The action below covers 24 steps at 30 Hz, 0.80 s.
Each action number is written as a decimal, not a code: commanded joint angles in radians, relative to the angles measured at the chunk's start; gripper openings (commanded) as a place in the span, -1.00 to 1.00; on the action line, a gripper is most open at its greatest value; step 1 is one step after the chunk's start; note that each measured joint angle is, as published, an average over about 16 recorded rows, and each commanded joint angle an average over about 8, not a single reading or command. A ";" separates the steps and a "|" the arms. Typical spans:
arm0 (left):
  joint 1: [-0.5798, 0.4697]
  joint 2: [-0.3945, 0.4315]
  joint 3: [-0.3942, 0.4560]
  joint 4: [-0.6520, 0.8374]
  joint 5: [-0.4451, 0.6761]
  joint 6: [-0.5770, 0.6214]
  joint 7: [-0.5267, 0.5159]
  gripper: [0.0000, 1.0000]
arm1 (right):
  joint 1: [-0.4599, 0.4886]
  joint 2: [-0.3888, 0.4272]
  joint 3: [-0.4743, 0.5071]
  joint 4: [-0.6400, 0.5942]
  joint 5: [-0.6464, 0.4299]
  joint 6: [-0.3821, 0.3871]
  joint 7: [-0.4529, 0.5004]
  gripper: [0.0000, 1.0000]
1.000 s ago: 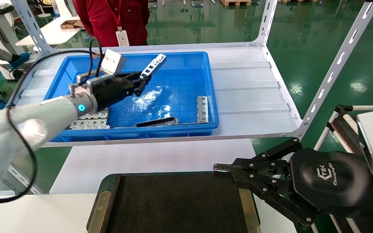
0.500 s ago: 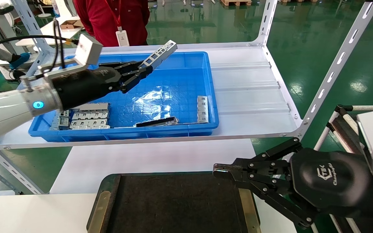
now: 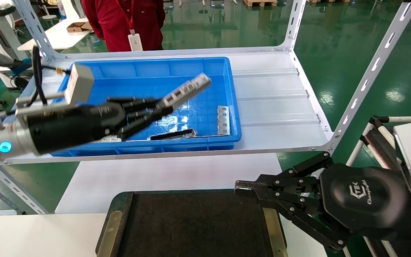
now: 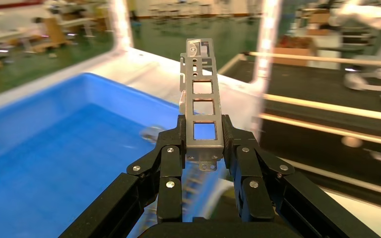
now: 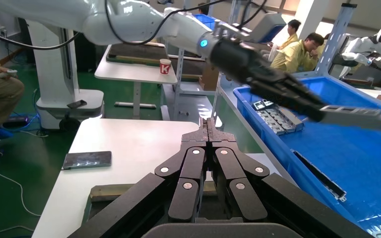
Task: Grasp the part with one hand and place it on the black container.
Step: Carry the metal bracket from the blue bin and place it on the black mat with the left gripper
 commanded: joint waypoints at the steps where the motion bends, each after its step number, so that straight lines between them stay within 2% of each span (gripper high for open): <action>1: 0.034 -0.019 -0.003 -0.056 -0.013 0.032 -0.027 -1.00 | 0.000 0.000 0.000 0.000 0.000 0.000 0.000 -1.00; 7: 0.176 -0.069 -0.009 -0.264 -0.064 0.077 -0.123 -1.00 | 0.000 0.000 0.000 0.000 0.000 0.000 0.000 -1.00; 12: 0.312 -0.107 -0.008 -0.431 -0.091 0.051 -0.213 -1.00 | 0.000 0.000 0.000 0.000 0.000 0.000 0.000 -1.00; 17: 0.459 -0.139 -0.004 -0.587 -0.092 -0.040 -0.306 -1.00 | 0.000 0.000 0.000 0.000 0.000 0.000 0.000 -1.00; 24: 0.678 -0.166 0.005 -0.773 -0.051 -0.249 -0.420 -1.00 | 0.000 0.000 0.000 0.000 0.000 0.000 0.000 -1.00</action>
